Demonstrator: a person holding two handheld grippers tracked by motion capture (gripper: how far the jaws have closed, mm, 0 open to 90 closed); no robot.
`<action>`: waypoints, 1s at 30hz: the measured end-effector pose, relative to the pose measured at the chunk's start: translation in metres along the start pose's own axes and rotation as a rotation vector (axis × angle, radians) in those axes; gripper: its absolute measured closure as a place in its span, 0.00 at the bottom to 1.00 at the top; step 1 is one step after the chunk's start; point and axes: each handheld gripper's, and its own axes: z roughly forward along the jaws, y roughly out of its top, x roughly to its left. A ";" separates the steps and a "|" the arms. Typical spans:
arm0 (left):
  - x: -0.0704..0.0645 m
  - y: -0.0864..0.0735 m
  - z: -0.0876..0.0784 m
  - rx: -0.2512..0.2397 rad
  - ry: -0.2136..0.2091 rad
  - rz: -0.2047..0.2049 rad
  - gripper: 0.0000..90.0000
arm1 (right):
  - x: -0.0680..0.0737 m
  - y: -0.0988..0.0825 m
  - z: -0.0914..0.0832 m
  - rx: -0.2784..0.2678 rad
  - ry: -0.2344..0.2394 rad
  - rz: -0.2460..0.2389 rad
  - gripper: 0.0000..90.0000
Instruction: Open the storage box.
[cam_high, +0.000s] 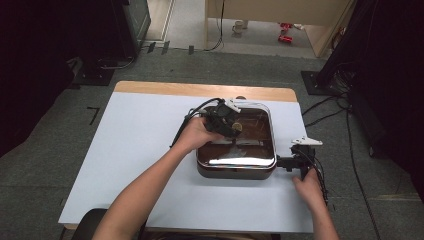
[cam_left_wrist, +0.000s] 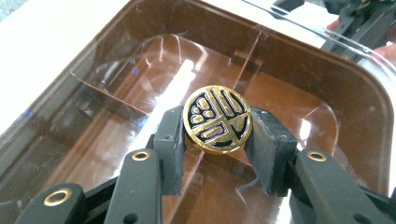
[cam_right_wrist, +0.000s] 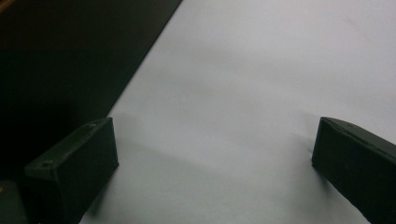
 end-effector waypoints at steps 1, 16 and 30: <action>0.000 0.001 -0.002 -0.004 0.002 -0.001 0.66 | 0.000 0.000 0.000 0.000 0.000 0.000 0.00; 0.010 -0.008 -0.069 -0.062 0.024 -0.053 0.66 | 0.000 0.000 0.000 0.000 0.000 0.000 0.00; 0.025 -0.050 -0.113 -0.086 0.070 -0.132 0.66 | 0.000 0.000 0.000 -0.001 0.000 0.000 0.00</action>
